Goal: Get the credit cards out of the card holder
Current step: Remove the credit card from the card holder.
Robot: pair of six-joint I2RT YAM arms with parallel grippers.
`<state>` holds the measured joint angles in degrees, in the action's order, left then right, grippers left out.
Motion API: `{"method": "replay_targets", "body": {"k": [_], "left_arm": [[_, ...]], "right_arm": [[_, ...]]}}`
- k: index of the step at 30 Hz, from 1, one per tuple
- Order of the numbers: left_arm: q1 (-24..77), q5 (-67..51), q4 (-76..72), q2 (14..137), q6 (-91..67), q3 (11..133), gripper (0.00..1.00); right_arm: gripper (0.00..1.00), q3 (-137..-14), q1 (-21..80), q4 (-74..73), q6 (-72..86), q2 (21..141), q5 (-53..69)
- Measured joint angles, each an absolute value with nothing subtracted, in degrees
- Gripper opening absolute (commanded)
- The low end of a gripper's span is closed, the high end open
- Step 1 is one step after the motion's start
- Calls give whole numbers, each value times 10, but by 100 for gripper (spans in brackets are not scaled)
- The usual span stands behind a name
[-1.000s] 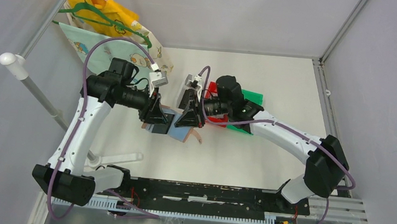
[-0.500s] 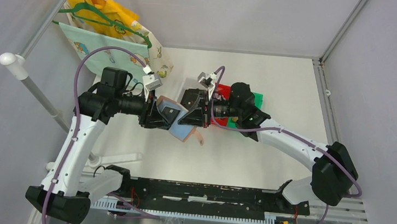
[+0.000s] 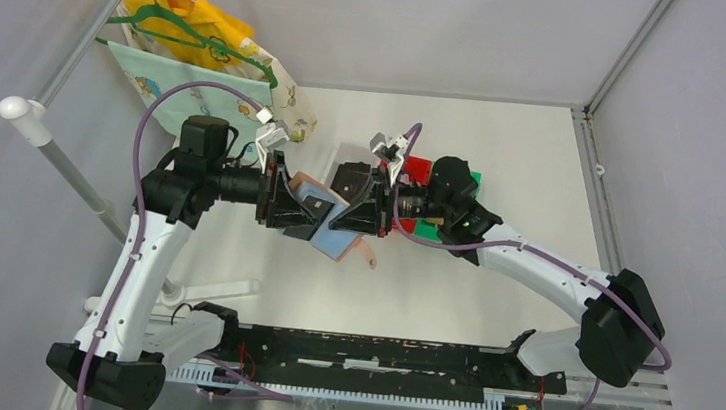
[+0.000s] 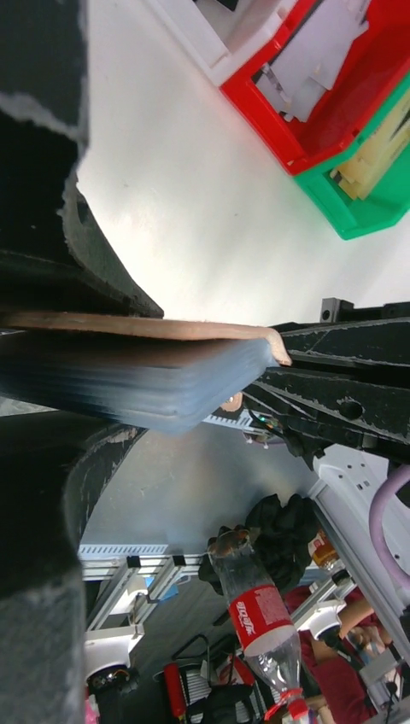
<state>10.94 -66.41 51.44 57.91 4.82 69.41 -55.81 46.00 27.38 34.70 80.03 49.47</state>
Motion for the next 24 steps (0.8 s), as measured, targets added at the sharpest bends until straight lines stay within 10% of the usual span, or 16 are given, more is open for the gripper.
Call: {"method": "replay_targets", "body": {"k": [9, 15, 24], "left_arm": [[100, -719, 505, 579, 34, 694, 23], [97, -728, 505, 578, 23, 694, 7], [97, -628, 440, 527, -60, 668, 2]], "right_arm": [[2, -548, 461, 301, 362, 789, 506], [75, -547, 458, 307, 370, 782, 505], [78, -548, 398, 294, 403, 707, 419]]}}
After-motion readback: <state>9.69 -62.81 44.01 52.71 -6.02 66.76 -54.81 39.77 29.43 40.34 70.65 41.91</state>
